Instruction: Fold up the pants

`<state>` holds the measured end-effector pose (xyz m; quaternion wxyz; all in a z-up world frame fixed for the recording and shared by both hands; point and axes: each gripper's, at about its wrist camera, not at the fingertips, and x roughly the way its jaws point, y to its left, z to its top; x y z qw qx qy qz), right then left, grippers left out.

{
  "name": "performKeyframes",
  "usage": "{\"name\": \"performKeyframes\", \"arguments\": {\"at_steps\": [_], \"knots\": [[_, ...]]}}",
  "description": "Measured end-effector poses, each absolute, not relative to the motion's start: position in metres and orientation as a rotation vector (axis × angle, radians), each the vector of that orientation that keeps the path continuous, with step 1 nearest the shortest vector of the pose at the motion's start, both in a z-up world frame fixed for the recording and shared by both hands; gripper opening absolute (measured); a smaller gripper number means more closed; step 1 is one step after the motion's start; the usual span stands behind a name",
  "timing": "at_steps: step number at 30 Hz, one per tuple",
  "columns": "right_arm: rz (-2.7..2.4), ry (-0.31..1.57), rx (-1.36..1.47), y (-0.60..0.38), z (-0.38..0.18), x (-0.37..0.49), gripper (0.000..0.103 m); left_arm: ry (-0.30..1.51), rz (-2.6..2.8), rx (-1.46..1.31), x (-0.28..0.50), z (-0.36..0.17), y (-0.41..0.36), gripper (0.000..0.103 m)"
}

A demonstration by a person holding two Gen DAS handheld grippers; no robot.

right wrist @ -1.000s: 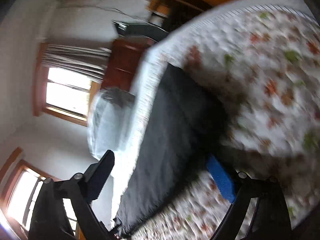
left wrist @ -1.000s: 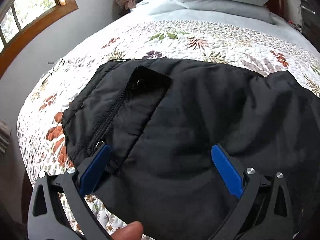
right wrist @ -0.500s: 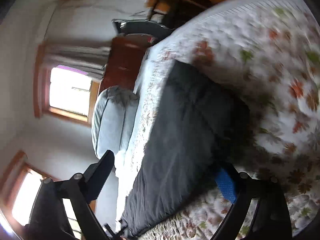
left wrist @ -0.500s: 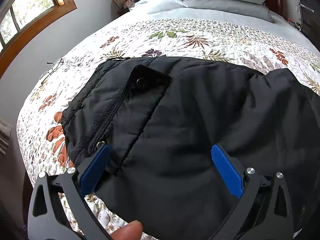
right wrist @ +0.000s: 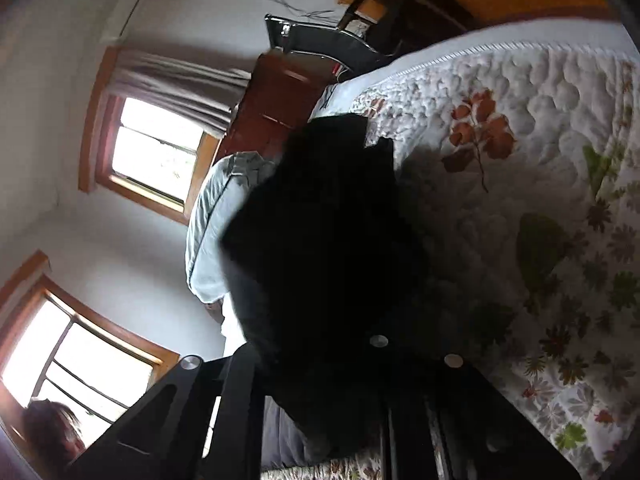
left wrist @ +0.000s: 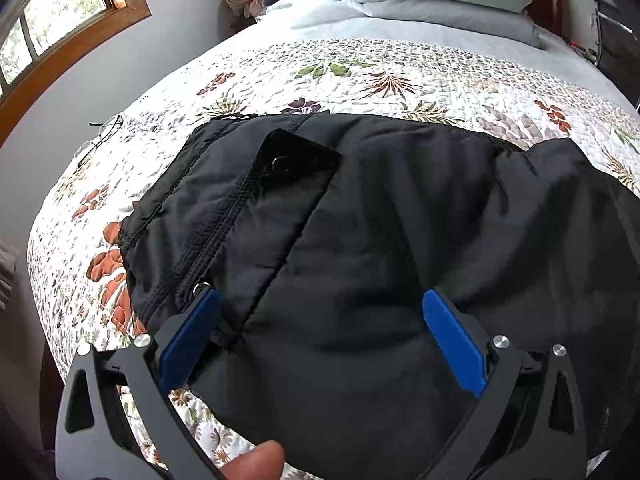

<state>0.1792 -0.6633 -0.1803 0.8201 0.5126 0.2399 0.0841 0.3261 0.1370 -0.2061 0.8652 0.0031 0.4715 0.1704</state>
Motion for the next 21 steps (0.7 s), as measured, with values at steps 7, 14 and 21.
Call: {"name": "performKeyframes", "arguments": {"at_steps": [7,14,21], "knots": [[0.086,0.605,0.626,-0.606,-0.08,0.204,0.013,0.97,0.326,0.003,0.322,-0.198,0.139,0.1],[0.127,0.671,-0.289,-0.393,0.01,0.244,0.012,0.97,0.284,-0.045,0.321,-0.195,0.144,0.1],[0.261,0.735,-0.909,-0.192,-0.083,0.255,0.012,0.963,0.241,-0.079,0.314,-0.189,0.153,0.1]]}}
